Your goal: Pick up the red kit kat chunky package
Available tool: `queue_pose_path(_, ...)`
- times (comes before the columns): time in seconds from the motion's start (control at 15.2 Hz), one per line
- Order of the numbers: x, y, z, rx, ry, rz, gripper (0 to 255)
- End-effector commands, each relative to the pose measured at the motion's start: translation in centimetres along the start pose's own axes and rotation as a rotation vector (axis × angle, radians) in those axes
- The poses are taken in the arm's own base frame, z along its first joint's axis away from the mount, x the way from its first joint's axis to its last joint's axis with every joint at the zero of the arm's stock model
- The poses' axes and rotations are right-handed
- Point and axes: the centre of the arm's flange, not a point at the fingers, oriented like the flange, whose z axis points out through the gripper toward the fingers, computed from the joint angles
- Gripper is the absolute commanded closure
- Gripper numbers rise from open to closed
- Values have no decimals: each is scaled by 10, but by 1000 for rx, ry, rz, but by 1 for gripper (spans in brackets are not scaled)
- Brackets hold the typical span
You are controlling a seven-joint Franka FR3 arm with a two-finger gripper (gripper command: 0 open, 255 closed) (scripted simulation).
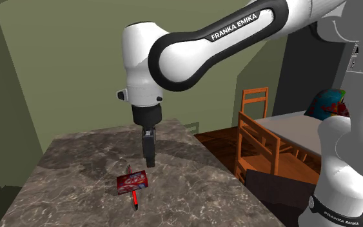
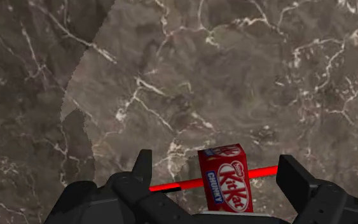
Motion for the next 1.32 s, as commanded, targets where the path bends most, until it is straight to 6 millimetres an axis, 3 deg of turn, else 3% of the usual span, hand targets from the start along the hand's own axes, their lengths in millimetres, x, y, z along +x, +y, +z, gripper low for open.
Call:
queue_pose_path(0.0,20,-6,9,2,9,-47,0)
queue_pose_path(0.26,57,-24,21,4,24,-127,0)
queue_pose_path(0.86,58,-24,61,4,24,-127,0)
queue_pose_path(0.92,57,-24,61,4,24,-127,255)
queue_pose_path(1.25,57,-24,61,4,24,-127,255)
